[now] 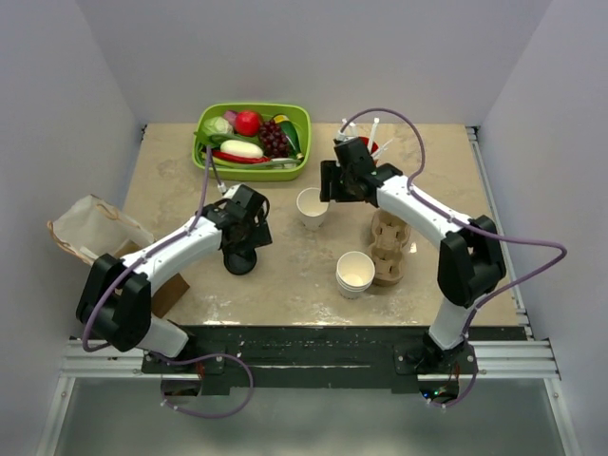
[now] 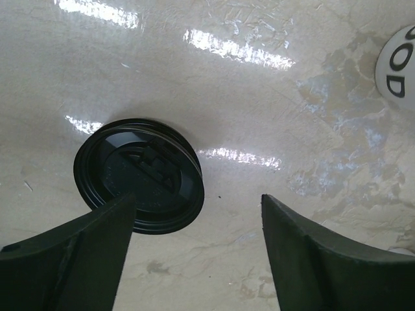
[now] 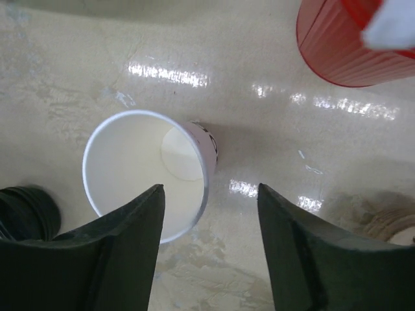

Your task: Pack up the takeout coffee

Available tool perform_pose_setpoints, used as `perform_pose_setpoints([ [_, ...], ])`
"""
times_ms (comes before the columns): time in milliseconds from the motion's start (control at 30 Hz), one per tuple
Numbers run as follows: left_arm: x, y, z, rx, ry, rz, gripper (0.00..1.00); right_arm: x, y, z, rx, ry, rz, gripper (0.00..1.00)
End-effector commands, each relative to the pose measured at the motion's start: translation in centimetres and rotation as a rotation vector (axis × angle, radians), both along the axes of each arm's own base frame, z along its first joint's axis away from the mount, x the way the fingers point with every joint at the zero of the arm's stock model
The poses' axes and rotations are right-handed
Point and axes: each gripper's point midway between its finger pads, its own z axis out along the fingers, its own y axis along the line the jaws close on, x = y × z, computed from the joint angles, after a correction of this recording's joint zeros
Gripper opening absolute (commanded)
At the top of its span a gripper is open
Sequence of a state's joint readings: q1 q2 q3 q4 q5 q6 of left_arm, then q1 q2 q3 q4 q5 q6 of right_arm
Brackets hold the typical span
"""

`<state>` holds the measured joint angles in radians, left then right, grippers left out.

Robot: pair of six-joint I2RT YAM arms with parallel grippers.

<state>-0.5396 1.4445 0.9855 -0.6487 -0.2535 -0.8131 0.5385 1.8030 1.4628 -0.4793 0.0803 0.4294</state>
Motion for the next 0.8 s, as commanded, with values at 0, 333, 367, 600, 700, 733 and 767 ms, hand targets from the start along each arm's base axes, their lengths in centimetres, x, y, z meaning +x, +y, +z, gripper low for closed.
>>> perform_pose_setpoints([
  [0, 1.3, -0.8, 1.2, 0.014, -0.054, 0.021, 0.77, -0.4, -1.9, 7.0, 0.041, -0.17, -0.084, 0.67],
  [333, 1.9, 0.3, 0.4, 0.088, -0.054, 0.126, 0.45, -3.9, -7.3, 12.7, 0.019, -0.358, -0.184, 0.72],
  [367, 2.0, 0.4, 0.4, 0.092, -0.056, 0.131, 0.41, -4.1, -7.7, 12.8, 0.01, -0.368, -0.191, 0.72],
  [600, 2.9, -0.4, -0.3, 0.081, -0.059, 0.128, 0.36, -5.1, -9.1, 13.9, -0.003, -0.402, -0.214, 0.72],
  [700, 3.0, -0.5, -0.4, 0.082, -0.055, 0.133, 0.32, -5.2, -9.1, 13.9, -0.008, -0.402, -0.207, 0.72],
  [733, 3.0, -0.5, -0.5, 0.08, -0.055, 0.135, 0.29, -5.2, -9.0, 13.9, -0.008, -0.4, -0.206, 0.72],
  [767, 3.0, -0.5, -0.5, 0.081, -0.054, 0.136, 0.26, -5.1, -9.1, 13.8, -0.011, -0.398, -0.206, 0.72],
])
